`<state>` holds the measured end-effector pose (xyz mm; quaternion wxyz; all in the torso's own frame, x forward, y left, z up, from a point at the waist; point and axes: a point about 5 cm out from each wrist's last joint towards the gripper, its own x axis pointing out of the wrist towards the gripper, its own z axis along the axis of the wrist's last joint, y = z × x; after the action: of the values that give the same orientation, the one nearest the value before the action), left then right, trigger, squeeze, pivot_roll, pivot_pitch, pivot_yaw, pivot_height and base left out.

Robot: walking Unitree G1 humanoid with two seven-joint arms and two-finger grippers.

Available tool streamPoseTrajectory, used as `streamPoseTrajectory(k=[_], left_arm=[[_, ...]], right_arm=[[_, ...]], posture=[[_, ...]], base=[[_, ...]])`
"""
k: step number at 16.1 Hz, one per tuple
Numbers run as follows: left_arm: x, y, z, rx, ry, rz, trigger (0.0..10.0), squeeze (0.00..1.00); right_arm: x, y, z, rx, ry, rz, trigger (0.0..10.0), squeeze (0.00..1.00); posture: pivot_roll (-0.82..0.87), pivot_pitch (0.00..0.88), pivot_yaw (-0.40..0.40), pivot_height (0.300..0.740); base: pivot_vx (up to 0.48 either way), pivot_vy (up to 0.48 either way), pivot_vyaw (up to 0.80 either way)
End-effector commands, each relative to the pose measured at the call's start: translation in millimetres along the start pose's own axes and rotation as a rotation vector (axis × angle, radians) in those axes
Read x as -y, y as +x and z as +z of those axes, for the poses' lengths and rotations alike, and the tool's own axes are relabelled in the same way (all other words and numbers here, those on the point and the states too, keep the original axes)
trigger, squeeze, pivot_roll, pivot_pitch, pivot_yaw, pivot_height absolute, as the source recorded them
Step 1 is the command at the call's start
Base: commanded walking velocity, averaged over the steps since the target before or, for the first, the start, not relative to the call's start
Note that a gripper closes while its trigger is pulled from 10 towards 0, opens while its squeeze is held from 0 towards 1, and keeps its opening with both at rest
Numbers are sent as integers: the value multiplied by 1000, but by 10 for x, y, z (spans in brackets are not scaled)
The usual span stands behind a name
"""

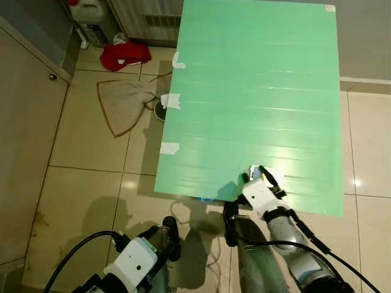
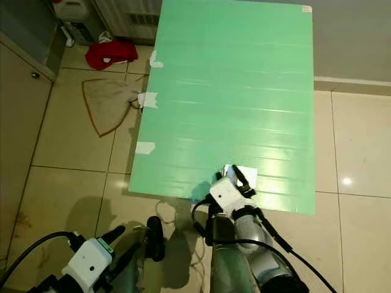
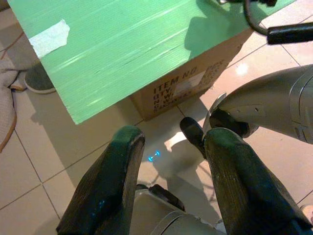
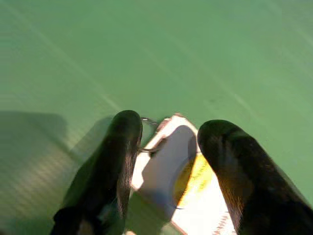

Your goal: Hang keys on a hook

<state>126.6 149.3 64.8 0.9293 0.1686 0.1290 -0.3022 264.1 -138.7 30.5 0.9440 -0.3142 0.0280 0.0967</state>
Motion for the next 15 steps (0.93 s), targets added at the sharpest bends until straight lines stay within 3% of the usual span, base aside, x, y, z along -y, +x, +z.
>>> streamPoseTrajectory(k=[1,7,10,13,15], left_arm=[[84,-48,-66,-37,-26,-26,10000,0],[98,-80,-72,-43,-26,-17,10000,0],[87,-72,-77,-43,-22,-8,10000,0],[84,-55,-67,-35,-23,4,10000,0],[130,-59,-69,-37,-30,-13,10000,0]], right_arm=[[-120,-67,-92,-54,20,49,10000,0],[-128,-4,-85,-56,9,60,10000,0],[-153,-83,-100,-49,0,48,10000,0],[-123,-125,79,58,-24,17,10000,0],[-153,-156,102,70,-36,28,10000,0]], posture=[[90,537,65,736],[94,538,62,736],[89,524,60,736],[85,515,56,736],[76,515,52,736]], base=[[0,0,0],[0,0,0],[0,0,0],[0,0,0],[0,0,0]])
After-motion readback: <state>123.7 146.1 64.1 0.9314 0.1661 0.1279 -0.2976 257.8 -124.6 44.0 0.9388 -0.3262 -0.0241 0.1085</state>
